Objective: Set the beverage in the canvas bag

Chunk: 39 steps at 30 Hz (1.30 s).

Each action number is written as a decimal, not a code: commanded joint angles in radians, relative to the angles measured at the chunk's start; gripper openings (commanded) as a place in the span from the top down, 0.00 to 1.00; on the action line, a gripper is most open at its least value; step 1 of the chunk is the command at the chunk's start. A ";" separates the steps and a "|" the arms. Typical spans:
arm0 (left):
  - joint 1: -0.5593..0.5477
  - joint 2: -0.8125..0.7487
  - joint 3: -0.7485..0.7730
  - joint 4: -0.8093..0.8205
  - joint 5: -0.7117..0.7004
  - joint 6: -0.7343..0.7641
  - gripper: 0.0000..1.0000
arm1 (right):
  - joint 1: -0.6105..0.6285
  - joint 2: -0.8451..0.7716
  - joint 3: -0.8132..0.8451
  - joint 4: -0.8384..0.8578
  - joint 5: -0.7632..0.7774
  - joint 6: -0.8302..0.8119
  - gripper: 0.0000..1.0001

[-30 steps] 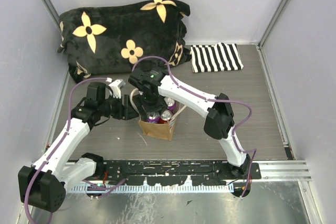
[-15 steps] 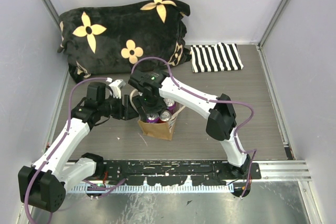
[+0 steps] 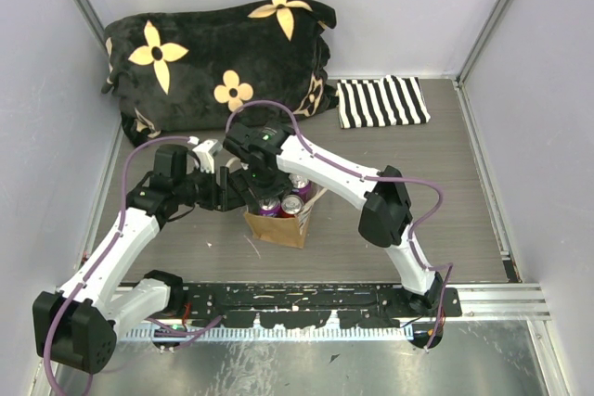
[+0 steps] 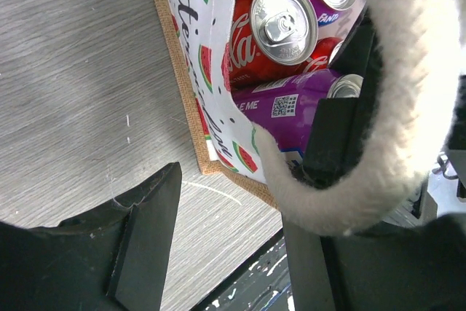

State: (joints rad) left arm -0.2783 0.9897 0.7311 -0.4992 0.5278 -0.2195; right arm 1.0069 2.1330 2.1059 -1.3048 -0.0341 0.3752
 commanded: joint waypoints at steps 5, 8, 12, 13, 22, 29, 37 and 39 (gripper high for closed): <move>0.003 0.009 -0.003 0.033 0.022 -0.001 0.37 | 0.021 0.017 0.048 0.073 -0.059 -0.087 0.99; 0.003 0.011 -0.002 0.034 0.021 0.000 0.37 | 0.027 0.025 0.023 0.079 -0.072 -0.102 0.99; 0.003 0.013 -0.002 0.036 0.019 -0.003 0.37 | 0.027 0.017 -0.049 0.102 -0.078 -0.116 0.99; 0.003 0.012 -0.002 0.036 0.019 -0.002 0.37 | 0.027 0.015 -0.067 0.108 -0.079 -0.117 0.99; 0.003 0.013 -0.006 0.039 0.016 -0.007 0.37 | 0.028 0.007 -0.120 0.146 -0.085 -0.123 0.93; 0.003 0.019 -0.004 0.039 0.020 -0.009 0.37 | 0.027 0.002 -0.041 0.136 -0.052 -0.123 0.51; 0.004 0.034 0.004 0.049 0.024 -0.008 0.37 | 0.027 0.004 0.042 0.104 -0.027 -0.116 0.00; 0.003 0.036 0.004 0.050 0.025 -0.009 0.37 | 0.027 0.001 0.046 0.100 -0.020 -0.113 0.00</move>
State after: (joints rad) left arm -0.2714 1.0157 0.7277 -0.5343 0.5304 -0.2165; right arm 0.9920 2.1643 2.0876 -1.2598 -0.0139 0.2737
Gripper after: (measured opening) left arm 0.626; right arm 0.987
